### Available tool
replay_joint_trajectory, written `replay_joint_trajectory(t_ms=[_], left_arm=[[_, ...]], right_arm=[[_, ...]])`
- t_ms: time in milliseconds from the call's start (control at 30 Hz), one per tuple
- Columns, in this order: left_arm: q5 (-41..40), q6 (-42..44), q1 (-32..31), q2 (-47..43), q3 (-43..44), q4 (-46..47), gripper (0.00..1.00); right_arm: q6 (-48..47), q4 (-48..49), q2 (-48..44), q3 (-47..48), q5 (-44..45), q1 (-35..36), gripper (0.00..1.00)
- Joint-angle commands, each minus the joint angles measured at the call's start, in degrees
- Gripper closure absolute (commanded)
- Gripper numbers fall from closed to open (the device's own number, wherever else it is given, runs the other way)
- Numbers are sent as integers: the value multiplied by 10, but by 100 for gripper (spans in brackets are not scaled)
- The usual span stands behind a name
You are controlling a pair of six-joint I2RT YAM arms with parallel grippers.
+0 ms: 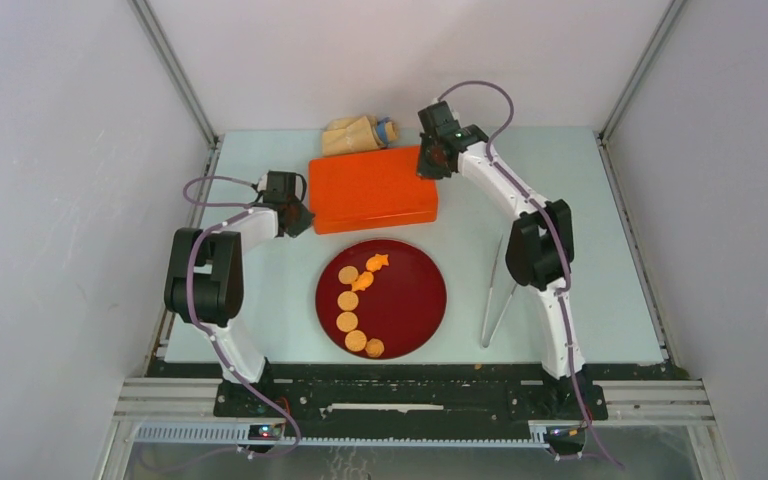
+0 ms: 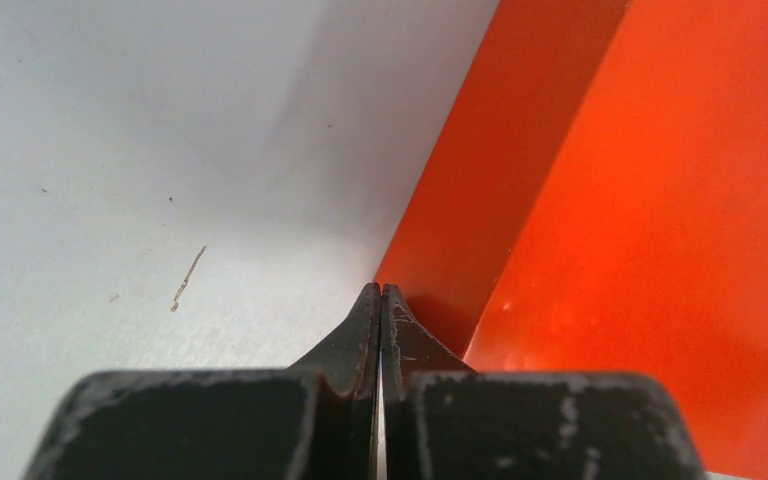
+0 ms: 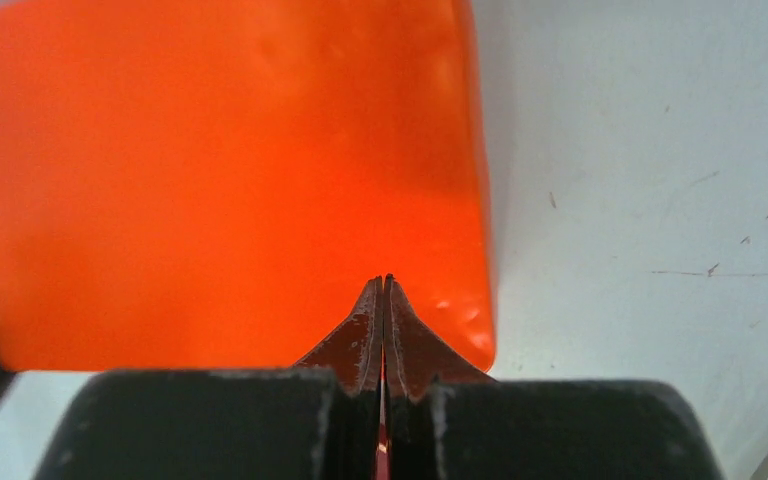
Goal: Pack the cookies
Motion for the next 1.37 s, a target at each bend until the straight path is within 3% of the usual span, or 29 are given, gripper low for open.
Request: replay_joint_trajectory(t_ms=[0, 333, 567, 667, 800, 1333], left_arm=[[16, 10, -6, -32, 23, 27, 100], [0, 8, -6, -53, 7, 30, 100], [-125, 13, -23, -178, -39, 4, 100], [-176, 55, -62, -265, -49, 8, 100], [-224, 96, -115, -310, -43, 10, 100], [-235, 102, -133, -318, -26, -5, 99]], right_arm=[[-16, -30, 30, -12, -17, -9, 100], [-18, -18, 14, -6, -38, -18, 100], [-45, 90, -93, -98, -45, -11, 100], [-73, 140, -172, -159, 5, 9, 88], [-75, 161, -221, -205, 27, 12, 87], [-54, 156, -246, -265, 39, -8, 84]])
